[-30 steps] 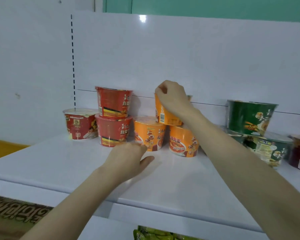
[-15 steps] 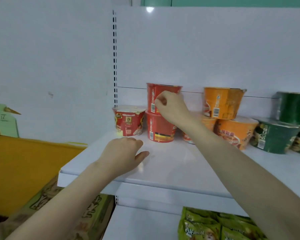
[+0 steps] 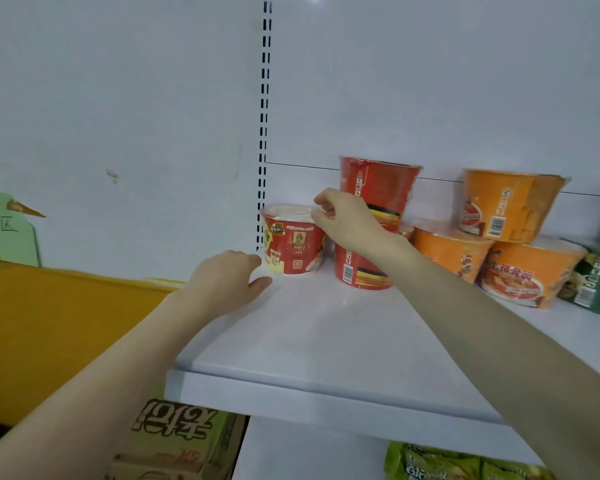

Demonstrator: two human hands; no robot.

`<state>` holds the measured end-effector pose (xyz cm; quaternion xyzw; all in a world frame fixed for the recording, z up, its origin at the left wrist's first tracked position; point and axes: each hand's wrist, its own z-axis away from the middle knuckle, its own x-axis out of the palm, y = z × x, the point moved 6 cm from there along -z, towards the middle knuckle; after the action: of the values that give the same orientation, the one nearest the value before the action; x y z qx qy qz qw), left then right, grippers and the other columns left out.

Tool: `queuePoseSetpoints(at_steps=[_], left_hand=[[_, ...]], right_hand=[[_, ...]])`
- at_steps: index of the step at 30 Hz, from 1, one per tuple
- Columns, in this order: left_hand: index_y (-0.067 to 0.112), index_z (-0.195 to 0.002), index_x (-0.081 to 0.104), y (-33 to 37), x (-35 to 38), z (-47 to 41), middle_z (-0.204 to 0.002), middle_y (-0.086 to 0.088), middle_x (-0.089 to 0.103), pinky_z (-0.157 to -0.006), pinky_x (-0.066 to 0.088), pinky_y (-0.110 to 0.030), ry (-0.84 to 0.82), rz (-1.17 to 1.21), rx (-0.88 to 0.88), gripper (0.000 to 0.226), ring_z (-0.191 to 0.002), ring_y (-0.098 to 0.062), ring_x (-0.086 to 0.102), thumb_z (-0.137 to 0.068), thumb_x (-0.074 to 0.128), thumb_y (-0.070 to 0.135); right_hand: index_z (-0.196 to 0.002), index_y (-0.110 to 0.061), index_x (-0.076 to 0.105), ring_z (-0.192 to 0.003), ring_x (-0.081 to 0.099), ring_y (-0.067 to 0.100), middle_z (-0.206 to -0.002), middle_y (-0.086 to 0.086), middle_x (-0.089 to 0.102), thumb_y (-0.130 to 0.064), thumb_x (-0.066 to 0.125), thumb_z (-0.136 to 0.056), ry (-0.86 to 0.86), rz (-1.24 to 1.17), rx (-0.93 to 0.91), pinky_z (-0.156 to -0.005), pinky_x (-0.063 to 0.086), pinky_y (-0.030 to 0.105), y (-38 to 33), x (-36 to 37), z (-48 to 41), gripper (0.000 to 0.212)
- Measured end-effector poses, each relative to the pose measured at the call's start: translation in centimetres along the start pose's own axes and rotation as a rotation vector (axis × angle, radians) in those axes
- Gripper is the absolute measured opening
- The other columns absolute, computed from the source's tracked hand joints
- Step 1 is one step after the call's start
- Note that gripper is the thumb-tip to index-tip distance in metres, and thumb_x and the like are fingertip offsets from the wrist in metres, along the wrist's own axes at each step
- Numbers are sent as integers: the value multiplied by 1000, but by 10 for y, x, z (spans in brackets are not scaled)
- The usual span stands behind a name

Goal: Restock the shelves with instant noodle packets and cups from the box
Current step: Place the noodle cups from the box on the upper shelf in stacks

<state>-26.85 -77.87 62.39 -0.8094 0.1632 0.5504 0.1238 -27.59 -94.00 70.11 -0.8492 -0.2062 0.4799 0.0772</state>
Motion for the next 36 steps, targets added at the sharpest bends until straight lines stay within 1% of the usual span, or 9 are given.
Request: queuePoseSetpoints(at_steps=[9,14,18,22,25,27,31,34,36], left_hand=[[12,-128,46,-25,30,-30,-126,-9,56,-93,43,-36,-69,169,-80,46,-117,-26,49,-93,44,42],[12,-131,42,-34,39,-43,-126,-10,56,-93,43,-37,-90,240,-87,54,-115,-26,50,-90,48,47],[7,-131,40,-38,48,-53,-128,-11,55,-95,43,-39,-107,296,-79,66,-117,-27,50,-86,52,53],[6,-126,40,-39,56,-62,-127,-11,55,-91,45,-39,-124,348,-58,75,-112,-28,54,-79,56,62],[8,-130,35,-37,60,-69,-128,-7,54,-96,41,-41,-101,528,-42,82,-115,-27,52,-72,66,58],[10,-132,34,-34,62,-73,-127,-1,54,-93,41,-32,-89,707,-29,83,-110,-17,52,-70,74,48],[9,-124,41,-34,64,-76,-112,2,55,-74,37,-22,-51,885,-53,76,-93,-10,48,-65,81,37],[10,-112,43,-32,59,-70,-98,6,51,-69,39,-24,9,806,-77,67,-87,-13,50,-66,80,42],[10,-113,42,-30,56,-68,-96,6,49,-71,41,-27,17,730,-71,68,-90,-16,53,-68,77,47]], right_hand=[[-123,-9,52,-107,56,27,-120,11,58,-47,48,-90,-104,219,-59,-80,46,34,-7,42,-39,51],[-115,-11,58,-103,58,27,-115,9,64,-44,51,-90,-124,336,-109,-73,40,29,-10,54,-45,42],[-117,-14,58,-104,59,27,-119,9,63,-35,50,-93,-186,313,-115,-79,43,30,-9,56,-43,34],[-123,-12,51,-117,52,24,-130,7,55,-22,52,-93,-271,188,-53,-96,44,33,2,51,-39,31],[-123,-13,51,-123,49,17,-130,4,55,-11,54,-91,-302,63,-2,-101,39,26,9,46,-34,32],[-124,-14,50,-121,50,15,-130,3,55,-7,53,-91,-311,55,16,-101,41,27,11,44,-33,33],[-131,-21,45,-109,49,10,-135,0,50,-17,57,-88,-327,155,17,-87,38,20,2,44,-33,44],[-133,-22,44,-120,50,16,-136,0,51,-38,64,-84,-296,193,1,-95,43,27,-10,48,-34,55],[-130,-20,47,-117,52,19,-132,2,54,-38,62,-85,-275,263,-27,-94,45,31,-14,49,-35,51]])
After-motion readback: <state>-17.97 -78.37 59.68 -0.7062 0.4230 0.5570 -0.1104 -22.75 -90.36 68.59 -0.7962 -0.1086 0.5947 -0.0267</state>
